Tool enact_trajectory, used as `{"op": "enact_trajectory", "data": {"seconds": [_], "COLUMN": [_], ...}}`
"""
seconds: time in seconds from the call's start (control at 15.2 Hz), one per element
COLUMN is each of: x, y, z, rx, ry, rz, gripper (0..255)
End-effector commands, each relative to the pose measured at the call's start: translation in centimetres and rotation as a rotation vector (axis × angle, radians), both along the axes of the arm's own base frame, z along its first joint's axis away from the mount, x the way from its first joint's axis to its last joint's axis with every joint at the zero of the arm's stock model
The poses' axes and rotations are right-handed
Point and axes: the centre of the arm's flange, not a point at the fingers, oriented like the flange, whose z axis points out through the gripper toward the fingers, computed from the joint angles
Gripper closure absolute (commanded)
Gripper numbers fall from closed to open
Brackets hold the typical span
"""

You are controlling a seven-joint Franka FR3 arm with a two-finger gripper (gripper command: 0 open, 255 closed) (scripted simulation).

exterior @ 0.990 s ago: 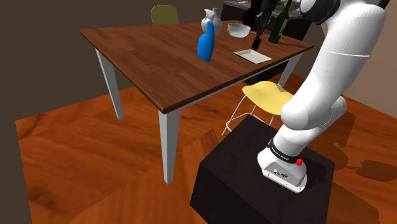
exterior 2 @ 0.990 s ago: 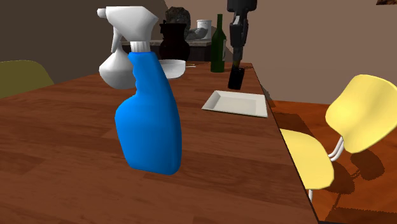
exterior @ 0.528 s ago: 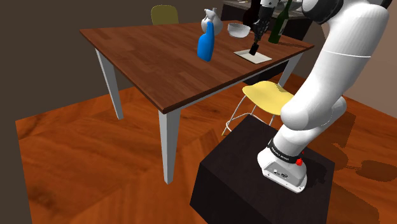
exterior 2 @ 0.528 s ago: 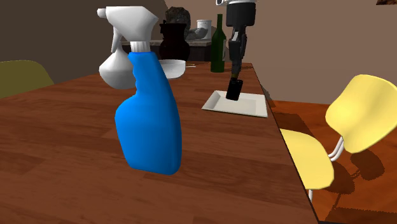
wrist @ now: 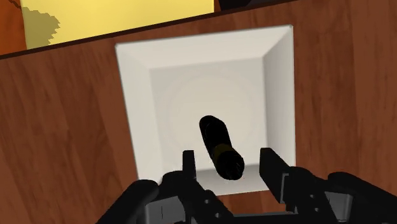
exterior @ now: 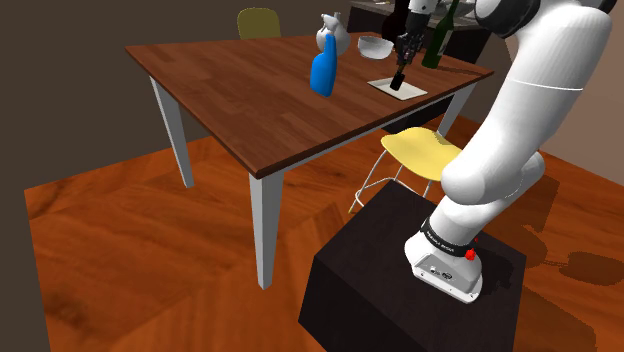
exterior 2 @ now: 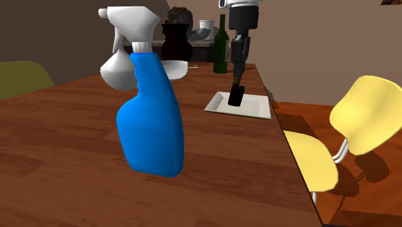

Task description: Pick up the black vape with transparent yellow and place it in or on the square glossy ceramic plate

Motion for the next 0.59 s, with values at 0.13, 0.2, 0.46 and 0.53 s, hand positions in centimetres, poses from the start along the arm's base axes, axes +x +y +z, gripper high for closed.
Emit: {"op": "enact_trajectory", "data": {"seconds": [0.13, 0.2, 0.46, 0.53], "x": [0.0, 0.0, 0.1, 0.1], "y": [0.0, 0.0, 0.1, 0.2], "z": [0.0, 0.0, 4.0, 5.0], "rx": [0.0, 0.0, 0.0, 0.0], "ry": [0.0, 0.0, 0.0, 0.0], "rz": [0.0, 0.0, 0.0, 0.0], "gripper": [0, 0, 0, 0]}}
